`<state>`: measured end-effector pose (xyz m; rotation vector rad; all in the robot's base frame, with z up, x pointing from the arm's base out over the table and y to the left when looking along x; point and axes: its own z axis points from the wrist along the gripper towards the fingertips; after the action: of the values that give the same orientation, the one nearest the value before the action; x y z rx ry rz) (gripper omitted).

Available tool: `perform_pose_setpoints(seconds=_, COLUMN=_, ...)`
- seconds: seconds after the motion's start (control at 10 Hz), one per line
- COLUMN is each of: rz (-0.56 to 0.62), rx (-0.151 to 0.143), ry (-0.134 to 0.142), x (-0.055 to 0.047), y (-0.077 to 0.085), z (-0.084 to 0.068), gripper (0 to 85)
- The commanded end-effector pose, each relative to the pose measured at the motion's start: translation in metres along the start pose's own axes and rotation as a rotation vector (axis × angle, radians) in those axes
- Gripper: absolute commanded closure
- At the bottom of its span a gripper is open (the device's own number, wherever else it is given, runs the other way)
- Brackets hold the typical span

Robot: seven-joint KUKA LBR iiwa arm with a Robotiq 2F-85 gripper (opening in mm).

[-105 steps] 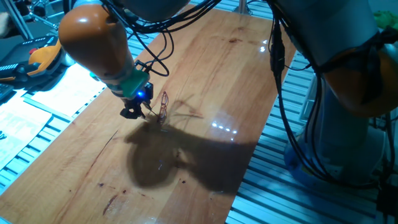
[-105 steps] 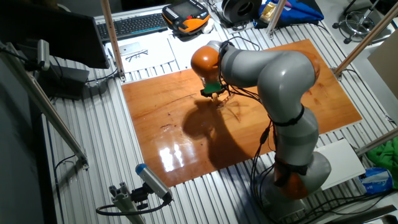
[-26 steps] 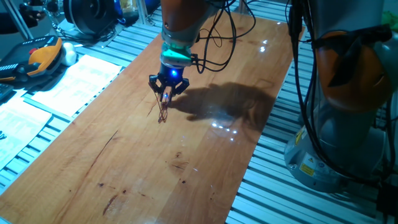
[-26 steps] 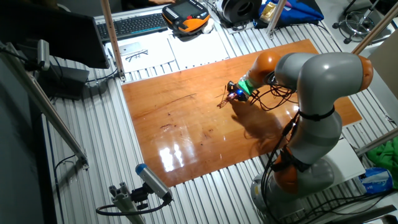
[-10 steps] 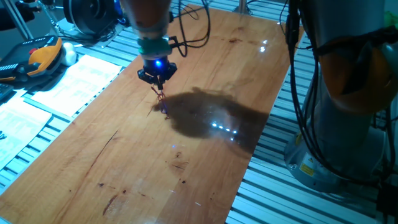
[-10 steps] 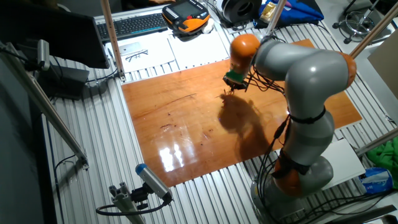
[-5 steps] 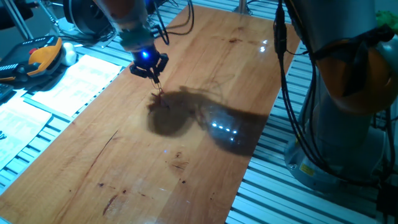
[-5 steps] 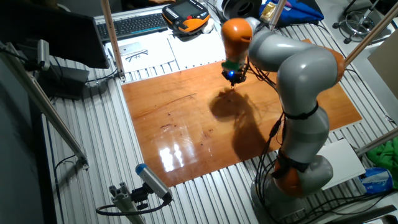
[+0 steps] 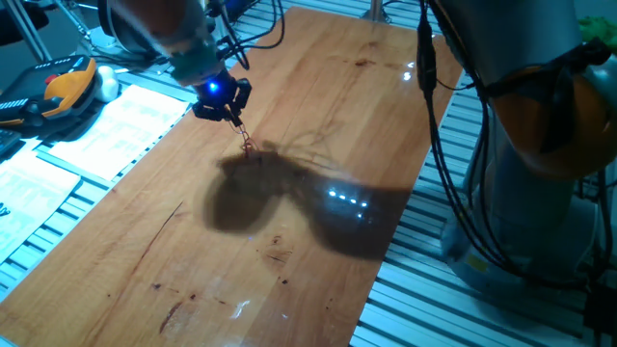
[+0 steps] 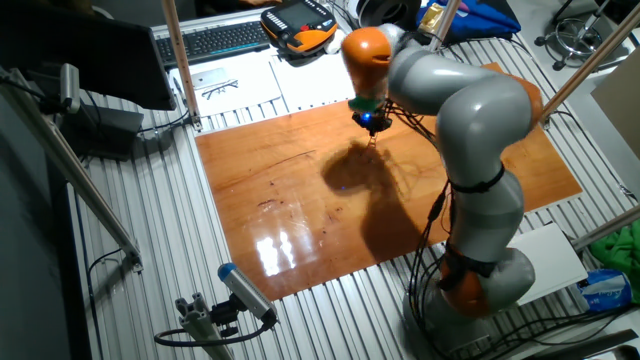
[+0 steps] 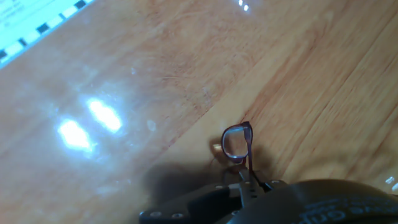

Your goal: Unfold the leg of the glasses (with one hand)

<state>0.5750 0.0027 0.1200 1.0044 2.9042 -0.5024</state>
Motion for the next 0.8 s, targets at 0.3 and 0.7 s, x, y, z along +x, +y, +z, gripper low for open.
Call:
perform_pose_setpoints(seconds=0.3, rz=-0.129, rx=0.121, ry=-0.041, x=0.0013, y=0.0014, z=-0.0045, gripper=85.0)
perform_pose_setpoints(seconds=0.7, rz=-0.210, rx=0.235, ry=-0.023, x=0.0047, y=0.0069, z=-0.0105, gripper=85.0)
